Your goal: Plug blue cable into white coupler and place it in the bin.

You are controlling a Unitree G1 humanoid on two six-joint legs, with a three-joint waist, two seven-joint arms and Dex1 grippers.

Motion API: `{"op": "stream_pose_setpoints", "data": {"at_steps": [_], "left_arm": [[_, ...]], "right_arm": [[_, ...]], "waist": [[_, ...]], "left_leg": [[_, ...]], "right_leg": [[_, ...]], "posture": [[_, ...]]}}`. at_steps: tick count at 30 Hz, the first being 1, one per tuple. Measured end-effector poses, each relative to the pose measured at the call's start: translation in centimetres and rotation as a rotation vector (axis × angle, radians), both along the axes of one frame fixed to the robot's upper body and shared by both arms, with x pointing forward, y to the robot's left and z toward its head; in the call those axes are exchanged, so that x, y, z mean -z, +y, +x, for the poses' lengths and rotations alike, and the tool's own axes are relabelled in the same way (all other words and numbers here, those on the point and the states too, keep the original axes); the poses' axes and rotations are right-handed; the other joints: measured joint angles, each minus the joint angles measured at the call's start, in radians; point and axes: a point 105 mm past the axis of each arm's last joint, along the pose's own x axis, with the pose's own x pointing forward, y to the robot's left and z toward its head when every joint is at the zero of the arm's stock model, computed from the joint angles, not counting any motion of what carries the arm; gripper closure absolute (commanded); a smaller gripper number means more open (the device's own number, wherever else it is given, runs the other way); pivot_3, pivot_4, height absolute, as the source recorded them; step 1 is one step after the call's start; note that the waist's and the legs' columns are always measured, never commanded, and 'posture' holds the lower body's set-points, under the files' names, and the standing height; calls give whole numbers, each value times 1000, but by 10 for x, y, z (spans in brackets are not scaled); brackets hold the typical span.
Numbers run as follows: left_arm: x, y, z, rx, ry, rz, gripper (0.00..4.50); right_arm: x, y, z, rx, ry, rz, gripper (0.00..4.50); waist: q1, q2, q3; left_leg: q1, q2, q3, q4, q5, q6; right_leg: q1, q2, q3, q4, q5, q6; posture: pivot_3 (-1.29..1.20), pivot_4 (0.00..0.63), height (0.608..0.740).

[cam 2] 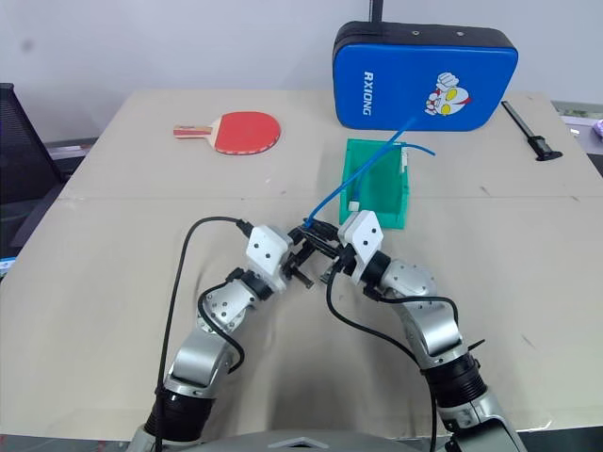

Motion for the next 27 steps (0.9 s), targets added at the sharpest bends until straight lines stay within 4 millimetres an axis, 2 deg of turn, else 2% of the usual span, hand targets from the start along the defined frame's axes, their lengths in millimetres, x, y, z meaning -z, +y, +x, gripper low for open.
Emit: {"op": "stream_pose_setpoints", "data": {"at_steps": [3,7,10,27], "left_arm": [[2,0,0,1,11,0,4153],[8,1,-2,-3,41,-2,4153],[8,1,-2,-3,42,-2,4153],[8,1,-1,-9,39,0,4153]], "right_arm": [[-5,-2,-1,-2,-9,32,4500],[-18,-18,5,42,-45,78,4500],[-21,-16,4,33,-50,94,4500],[-4,-13,-1,18,-61,-28,4500]], "waist": [[0,0,0],[0,0,0],[-1,0,0],[0,0,0]], "left_leg": [[0,0,0,0,0,0],[0,0,0,0,0,0],[0,0,0,0,0,0],[0,0,0,0,0,0]], "right_leg": [[0,0,0,0,0,0],[0,0,0,0,0,0],[0,0,0,0,0,0],[0,0,0,1,0,0]], "posture": [[0,150,740],[0,150,740],[0,150,740],[0,150,740]]}}
